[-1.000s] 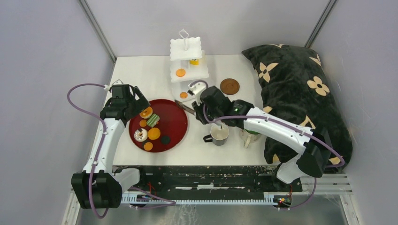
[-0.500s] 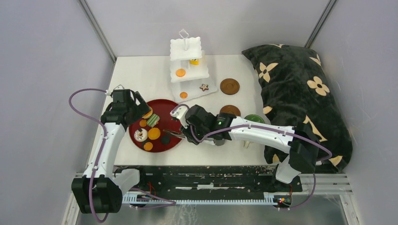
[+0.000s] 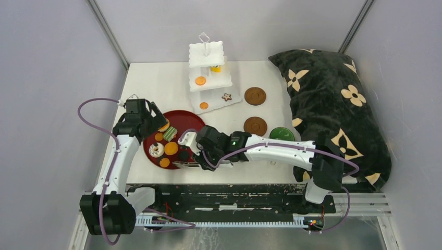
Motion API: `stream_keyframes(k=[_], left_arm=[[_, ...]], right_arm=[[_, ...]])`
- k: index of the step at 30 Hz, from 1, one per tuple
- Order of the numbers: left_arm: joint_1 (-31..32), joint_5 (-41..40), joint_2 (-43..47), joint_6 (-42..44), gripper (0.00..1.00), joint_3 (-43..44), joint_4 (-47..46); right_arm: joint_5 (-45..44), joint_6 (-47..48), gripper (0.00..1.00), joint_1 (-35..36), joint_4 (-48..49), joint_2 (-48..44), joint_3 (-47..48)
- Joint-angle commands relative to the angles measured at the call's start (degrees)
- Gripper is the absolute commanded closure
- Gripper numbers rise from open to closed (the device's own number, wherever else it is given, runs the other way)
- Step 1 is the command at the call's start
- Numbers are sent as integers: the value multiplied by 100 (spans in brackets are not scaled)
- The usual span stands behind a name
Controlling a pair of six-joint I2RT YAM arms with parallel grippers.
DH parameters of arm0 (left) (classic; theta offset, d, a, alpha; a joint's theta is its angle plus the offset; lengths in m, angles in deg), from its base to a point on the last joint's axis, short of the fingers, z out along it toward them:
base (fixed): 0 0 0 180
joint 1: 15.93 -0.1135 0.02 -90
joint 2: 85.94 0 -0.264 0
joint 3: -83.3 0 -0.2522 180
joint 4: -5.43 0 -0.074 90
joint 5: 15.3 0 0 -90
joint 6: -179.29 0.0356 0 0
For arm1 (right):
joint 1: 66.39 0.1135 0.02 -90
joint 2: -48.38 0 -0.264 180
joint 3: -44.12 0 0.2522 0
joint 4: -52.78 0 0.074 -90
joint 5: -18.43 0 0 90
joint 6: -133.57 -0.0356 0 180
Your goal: Serve the afternoon tea
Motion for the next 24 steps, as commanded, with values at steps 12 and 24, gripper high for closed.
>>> stream_keyframes(k=[12,24], left_arm=[[-34,13,54,-117,1,117,-103],[-33,8,40,-108,1,146,-112]], right_arm=[[-1007,-145,80,-174,289,387,237],[-1208,-296,81,-544,253,152,294]])
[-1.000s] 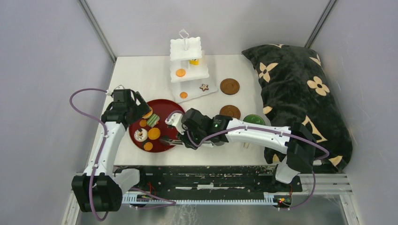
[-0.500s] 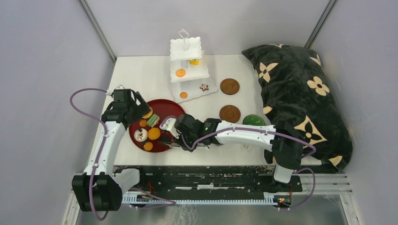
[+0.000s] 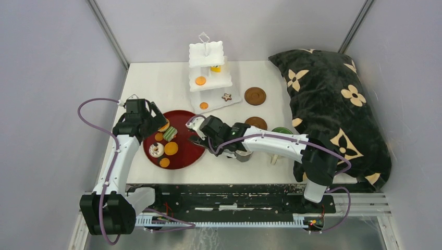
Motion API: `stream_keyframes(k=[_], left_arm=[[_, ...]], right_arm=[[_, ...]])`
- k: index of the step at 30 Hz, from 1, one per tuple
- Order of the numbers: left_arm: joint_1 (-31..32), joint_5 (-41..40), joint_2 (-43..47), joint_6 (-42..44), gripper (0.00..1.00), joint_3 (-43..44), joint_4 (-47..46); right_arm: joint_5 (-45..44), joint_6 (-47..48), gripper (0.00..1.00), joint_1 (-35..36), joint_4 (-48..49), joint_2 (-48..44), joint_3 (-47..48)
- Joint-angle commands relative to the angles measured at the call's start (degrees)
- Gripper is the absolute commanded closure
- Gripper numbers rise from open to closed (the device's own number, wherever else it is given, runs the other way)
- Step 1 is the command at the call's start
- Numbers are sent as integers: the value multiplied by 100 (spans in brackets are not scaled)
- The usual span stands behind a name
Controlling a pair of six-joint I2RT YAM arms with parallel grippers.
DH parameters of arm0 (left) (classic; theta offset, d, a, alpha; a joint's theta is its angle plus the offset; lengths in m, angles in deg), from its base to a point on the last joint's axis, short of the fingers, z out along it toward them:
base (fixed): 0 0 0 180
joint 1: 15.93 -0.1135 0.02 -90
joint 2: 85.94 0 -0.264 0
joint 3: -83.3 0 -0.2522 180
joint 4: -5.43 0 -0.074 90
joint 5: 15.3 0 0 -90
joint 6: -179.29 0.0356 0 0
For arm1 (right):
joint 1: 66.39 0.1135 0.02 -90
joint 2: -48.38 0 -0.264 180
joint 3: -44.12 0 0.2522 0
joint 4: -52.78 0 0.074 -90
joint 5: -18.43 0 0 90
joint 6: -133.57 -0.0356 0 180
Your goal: Serve the afternoon tea
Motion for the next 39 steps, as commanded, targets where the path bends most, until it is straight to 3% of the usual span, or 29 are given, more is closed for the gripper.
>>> stream_keyframes(k=[1,10,13,26,39], left_arm=[[-32,17,51,-110,1,137,-112],[-33,61,65,-140,1,71,-156],[-33,44,68,-137,1,72,-156],[-33,98,-39,-127,1,45,-231],[-33,73,-19,-136,1,32,-226]], right_arm=[[-27,-108,80,23,163,-391,231],[-409,-183,70,-12,123,-762,-54],[-483,-304,62,-14,124,-731,-137],[-908,-538,55,-18,231,-880,-465],[-453,-452,49,-13,269,-727,-462]])
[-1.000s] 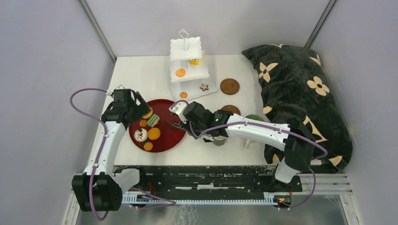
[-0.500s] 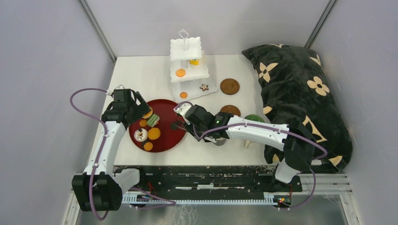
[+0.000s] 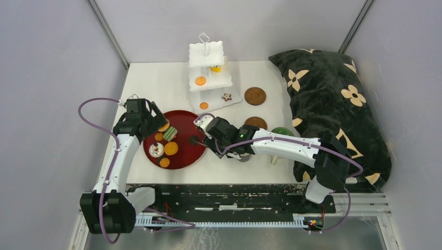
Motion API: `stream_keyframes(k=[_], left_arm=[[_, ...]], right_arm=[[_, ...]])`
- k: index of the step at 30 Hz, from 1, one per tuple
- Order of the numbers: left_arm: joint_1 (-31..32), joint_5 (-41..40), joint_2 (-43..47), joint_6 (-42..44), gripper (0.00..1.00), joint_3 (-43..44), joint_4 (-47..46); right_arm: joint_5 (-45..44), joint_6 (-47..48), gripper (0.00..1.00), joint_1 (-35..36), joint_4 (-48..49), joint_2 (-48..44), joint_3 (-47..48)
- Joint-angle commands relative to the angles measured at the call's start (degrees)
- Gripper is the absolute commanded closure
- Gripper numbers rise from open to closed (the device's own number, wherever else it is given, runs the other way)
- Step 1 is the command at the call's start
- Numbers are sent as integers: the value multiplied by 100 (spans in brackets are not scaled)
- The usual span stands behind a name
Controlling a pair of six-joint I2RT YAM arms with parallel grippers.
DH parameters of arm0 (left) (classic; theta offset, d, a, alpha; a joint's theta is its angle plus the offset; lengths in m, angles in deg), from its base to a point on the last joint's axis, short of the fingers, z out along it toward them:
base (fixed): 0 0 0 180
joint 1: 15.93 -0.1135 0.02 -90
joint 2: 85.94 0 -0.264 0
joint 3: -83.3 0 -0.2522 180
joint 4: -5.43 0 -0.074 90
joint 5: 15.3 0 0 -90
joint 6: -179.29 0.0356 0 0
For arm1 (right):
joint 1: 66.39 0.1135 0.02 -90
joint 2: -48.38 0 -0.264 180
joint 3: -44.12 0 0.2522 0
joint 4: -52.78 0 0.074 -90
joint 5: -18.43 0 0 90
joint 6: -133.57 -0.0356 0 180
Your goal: Serve the afternoon tea
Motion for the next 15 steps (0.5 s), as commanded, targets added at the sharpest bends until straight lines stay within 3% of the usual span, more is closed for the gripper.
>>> stream_keyframes(k=[1,15], left_arm=[[-27,65,38,-136,1,37,-183],[-33,50,2,-97,1,28,-196]], right_arm=[[195,1,49,-10,279,-117,33],[319,-323,46,-4,264,-107,6]])
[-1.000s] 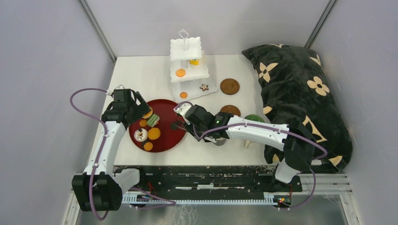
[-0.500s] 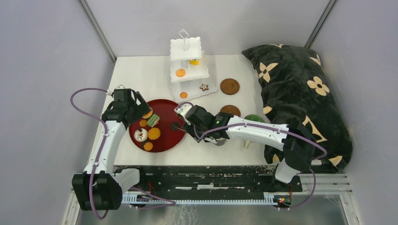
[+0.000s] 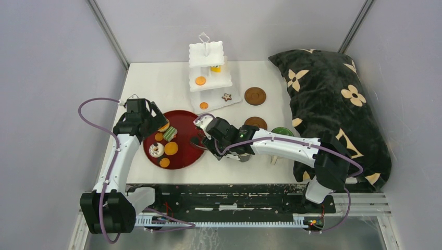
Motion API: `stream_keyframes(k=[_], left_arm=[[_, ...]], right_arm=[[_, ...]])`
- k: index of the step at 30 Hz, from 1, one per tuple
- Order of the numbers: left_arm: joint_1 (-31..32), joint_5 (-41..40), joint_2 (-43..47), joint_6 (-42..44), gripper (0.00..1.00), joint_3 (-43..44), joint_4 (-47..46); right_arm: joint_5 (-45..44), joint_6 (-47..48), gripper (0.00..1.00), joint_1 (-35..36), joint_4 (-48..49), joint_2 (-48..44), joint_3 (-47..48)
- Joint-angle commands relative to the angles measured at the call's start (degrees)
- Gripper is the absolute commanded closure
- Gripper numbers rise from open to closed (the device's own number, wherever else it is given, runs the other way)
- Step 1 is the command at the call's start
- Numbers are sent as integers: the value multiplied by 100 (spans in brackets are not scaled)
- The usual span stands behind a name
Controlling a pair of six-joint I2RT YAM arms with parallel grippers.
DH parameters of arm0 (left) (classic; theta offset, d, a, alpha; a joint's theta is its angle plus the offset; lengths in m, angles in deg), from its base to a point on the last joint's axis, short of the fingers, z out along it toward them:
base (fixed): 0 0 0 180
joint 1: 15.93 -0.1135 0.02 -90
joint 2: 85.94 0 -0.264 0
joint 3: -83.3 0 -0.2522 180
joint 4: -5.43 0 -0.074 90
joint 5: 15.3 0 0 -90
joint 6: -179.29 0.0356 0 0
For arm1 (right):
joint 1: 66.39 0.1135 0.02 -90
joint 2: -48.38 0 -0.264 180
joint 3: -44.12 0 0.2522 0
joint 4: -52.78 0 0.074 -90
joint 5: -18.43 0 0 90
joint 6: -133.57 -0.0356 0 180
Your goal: Serve the afternoon tea
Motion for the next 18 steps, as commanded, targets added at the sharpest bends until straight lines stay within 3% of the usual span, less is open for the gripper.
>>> stream_keyframes(k=[1,18], left_arm=[[-33,54,14,-101,1,19,-204],[-29,64,1,-92,1,8,-224]], right_arm=[[78,-171,46,-7,263,-136,-2],[39,16,44,-11,386,351,240]])
